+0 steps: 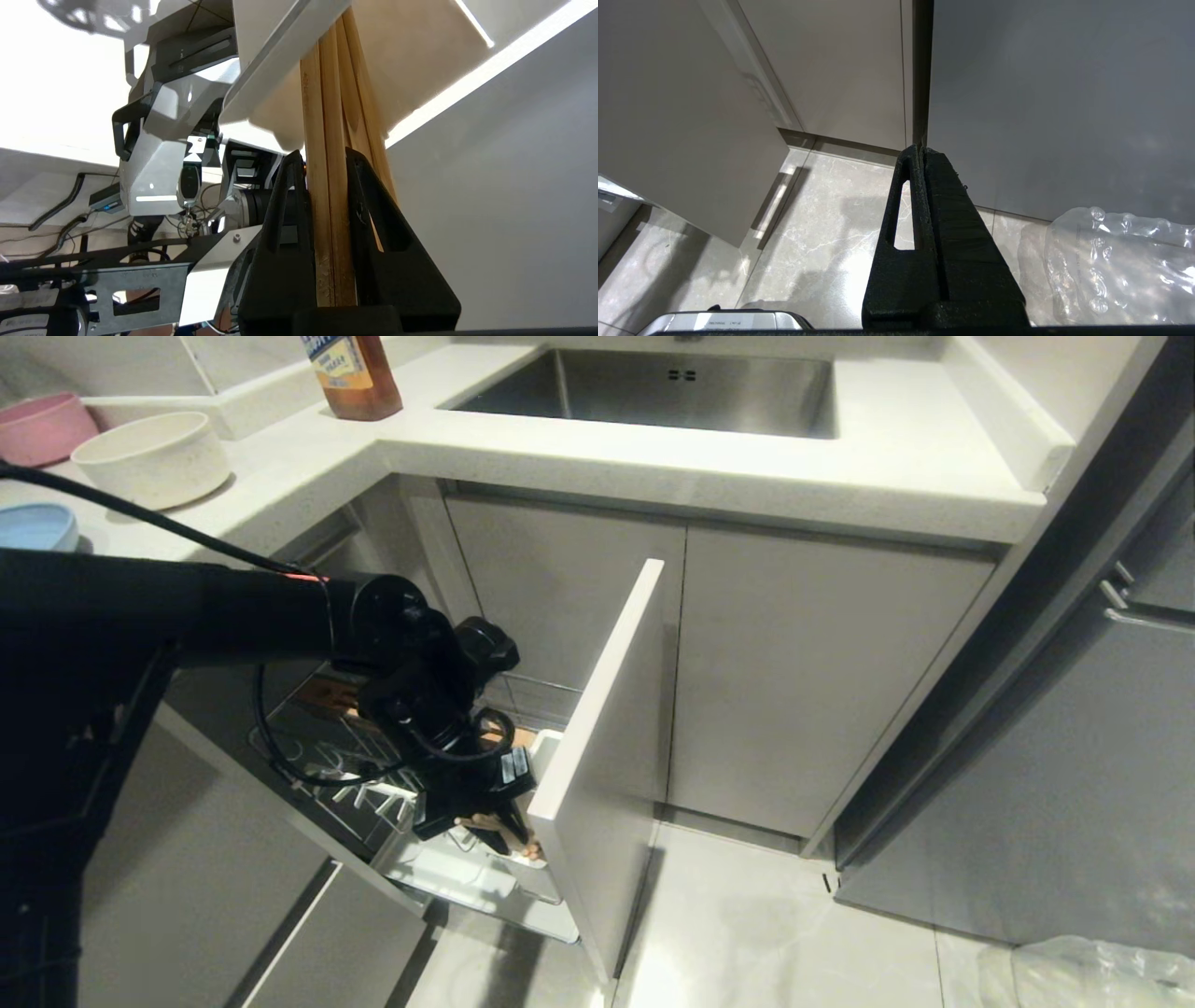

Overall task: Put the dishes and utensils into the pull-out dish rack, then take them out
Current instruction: Pick up the chopsticks and place it in the cupboard

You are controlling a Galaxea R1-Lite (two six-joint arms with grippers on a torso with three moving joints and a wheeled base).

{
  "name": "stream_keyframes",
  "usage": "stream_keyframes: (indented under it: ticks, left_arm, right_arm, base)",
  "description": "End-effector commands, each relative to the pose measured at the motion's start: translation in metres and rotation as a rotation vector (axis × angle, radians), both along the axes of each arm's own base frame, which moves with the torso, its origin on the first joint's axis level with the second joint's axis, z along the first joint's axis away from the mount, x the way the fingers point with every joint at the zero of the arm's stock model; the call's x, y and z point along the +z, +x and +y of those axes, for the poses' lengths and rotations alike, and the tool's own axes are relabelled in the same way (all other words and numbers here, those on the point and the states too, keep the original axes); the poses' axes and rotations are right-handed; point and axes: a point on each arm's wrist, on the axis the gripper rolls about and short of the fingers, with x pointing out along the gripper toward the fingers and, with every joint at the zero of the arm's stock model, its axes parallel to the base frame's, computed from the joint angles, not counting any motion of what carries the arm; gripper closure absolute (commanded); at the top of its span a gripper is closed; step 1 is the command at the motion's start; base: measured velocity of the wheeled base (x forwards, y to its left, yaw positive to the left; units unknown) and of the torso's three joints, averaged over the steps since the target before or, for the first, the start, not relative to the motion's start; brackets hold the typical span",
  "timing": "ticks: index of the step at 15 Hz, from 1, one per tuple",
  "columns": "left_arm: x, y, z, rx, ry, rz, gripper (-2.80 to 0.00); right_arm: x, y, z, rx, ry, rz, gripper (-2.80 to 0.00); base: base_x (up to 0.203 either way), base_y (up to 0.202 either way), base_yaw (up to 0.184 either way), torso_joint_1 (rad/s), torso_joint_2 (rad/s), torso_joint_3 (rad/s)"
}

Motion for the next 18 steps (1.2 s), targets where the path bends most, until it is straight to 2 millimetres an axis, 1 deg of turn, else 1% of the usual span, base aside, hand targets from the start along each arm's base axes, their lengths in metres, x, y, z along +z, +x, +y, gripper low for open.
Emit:
stream_keyframes:
  ticks: [1,5,10,11,14,17,18]
  left_arm:
    - [-0.005,0.003,0.000,0.008,0.003,0.012,0.00]
    - [-0.008,0.006,0.001,0.012,0.002,0.013,0.00]
    - [-0.006,0.004,0.001,0.007,0.002,0.010,0.00]
    - [-0.006,0.004,0.001,0.003,0.003,0.010,-2.80]
    - [-0.004,0.004,0.001,0.004,0.002,0.004,-2.80]
    - [0.007,0.000,0.003,0.006,-0.010,-0.023,-2.80]
    - [0.014,-0.003,0.005,0.007,-0.018,-0.039,-2.80]
  right_arm:
    - [0.000,0.000,0.000,0.000,0.000,0.001,0.00]
    - [0.000,0.000,0.000,0.000,0.000,0.001,0.00]
    - [0.000,0.000,0.000,0.000,0.000,0.001,0.00]
    - [0.000,0.000,0.000,0.000,0.000,0.001,0.00]
    - [0.000,0.000,0.000,0.000,0.000,0.001,0.00]
    - [0.000,0.000,0.000,0.000,0.000,0.001,0.00]
    - [0.000,0.000,0.000,0.000,0.000,0.001,0.00]
  base:
    - [0.000,0.000,0.000,0.000,0.00,0.000]
    - [0.000,0.000,0.000,0.000,0.00,0.000]
    - [0.000,0.000,0.000,0.000,0.00,0.000]
    - [0.000,0.000,0.000,0.000,0.00,0.000]
    - [0.000,0.000,0.000,0.000,0.00,0.000]
    - [0.000,0.000,0.000,0.000,0.00,0.000]
    - [0.000,0.000,0.000,0.000,0.00,0.000]
